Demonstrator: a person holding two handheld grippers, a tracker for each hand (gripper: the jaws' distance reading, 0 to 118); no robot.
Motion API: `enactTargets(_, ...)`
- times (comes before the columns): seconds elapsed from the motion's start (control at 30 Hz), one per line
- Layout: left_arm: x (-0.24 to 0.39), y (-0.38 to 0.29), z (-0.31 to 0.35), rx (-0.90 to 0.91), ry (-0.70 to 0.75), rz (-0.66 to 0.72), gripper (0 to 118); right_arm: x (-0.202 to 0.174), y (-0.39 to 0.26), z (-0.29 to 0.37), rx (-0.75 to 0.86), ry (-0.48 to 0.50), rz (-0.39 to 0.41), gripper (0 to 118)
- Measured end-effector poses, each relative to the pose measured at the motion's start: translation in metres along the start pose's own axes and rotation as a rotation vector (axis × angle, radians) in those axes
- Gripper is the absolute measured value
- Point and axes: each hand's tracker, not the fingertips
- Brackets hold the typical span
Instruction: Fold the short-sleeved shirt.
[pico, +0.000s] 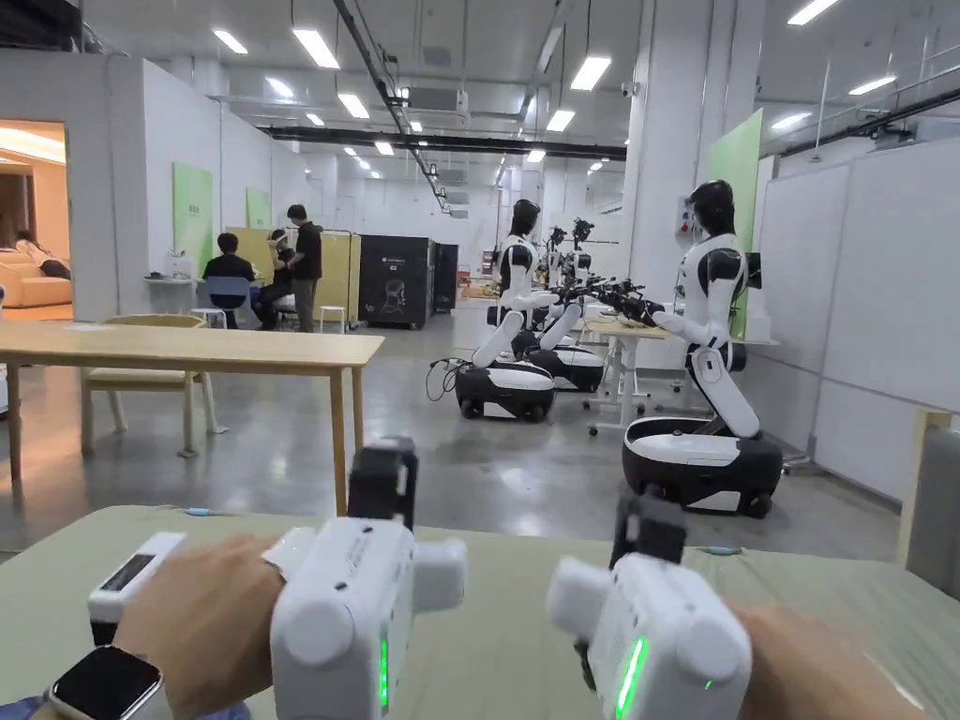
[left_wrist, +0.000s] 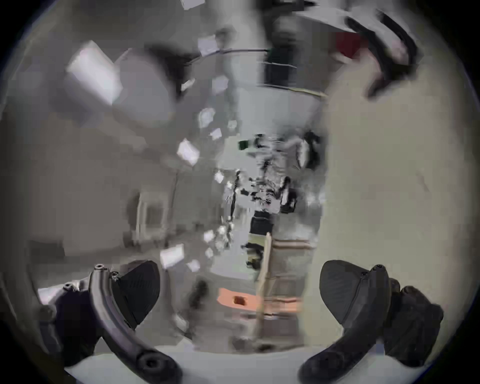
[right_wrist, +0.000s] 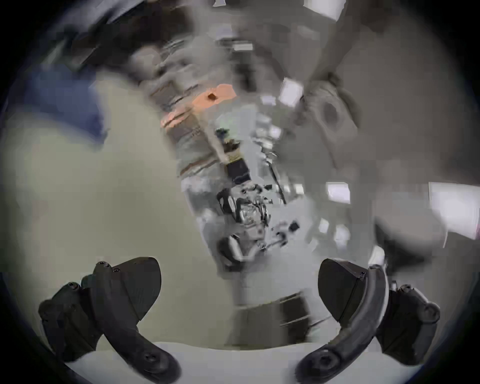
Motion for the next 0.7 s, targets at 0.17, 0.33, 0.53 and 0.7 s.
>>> enactTargets(0.17,0.022,-0.005,-0.001,-0.067,-0.07,0.071,118,-0.052,-0.012,0.004,0.057,-0.136,0.391,118)
enactTargets(0.33,-0.048,-0.071,-0.014,-0.224,-0.094,1.267,118,0.064,-0.032,-0.005,-0.148,0.001,-0.842,118)
enactTargets(0.53,-0.057,-0.117,0.0,-0.288,-0.022,1.941,118,0.11,-0.092,0.008,-0.033,0.131,-1.877,118)
enactTargets(0.7,-0.053,-0.09,0.004,-0.265,-0.051,1.832,118,0.091,-0.06,0.009,-0.013,0.066,-1.572,118)
